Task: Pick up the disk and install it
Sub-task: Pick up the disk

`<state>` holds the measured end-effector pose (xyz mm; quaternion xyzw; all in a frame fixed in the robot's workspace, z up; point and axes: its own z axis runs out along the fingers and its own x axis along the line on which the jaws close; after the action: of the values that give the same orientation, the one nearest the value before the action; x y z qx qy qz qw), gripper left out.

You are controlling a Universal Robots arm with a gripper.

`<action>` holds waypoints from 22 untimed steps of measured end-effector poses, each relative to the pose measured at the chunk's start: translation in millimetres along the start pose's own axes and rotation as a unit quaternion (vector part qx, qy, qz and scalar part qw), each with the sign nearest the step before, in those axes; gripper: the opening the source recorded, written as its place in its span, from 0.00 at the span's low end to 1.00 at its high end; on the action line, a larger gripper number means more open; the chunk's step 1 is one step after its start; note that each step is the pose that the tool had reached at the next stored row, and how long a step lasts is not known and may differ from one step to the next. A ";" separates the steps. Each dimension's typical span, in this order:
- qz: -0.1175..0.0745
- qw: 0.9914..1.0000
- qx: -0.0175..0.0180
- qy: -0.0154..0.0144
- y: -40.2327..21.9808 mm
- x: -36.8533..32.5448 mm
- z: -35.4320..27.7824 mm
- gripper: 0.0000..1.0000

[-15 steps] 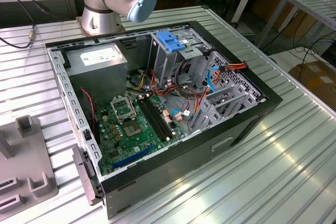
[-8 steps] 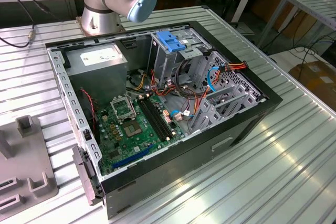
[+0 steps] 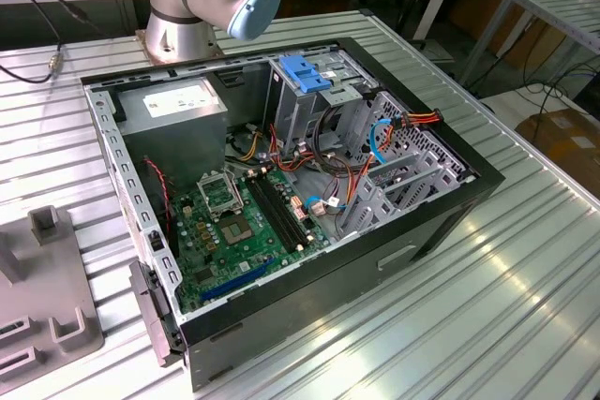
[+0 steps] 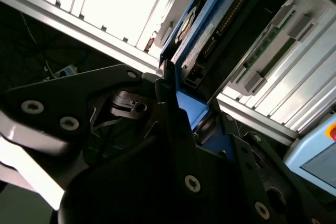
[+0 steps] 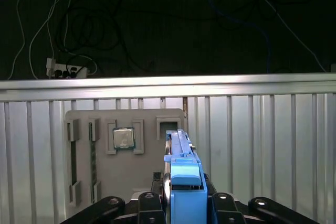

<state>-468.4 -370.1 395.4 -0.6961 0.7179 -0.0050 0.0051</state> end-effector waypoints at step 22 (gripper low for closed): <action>0.000 1.000 0.000 0.000 -0.2 0.0 -14.3 0.37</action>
<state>-468.4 -370.1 409.8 -0.6961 0.7179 -0.0050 0.0052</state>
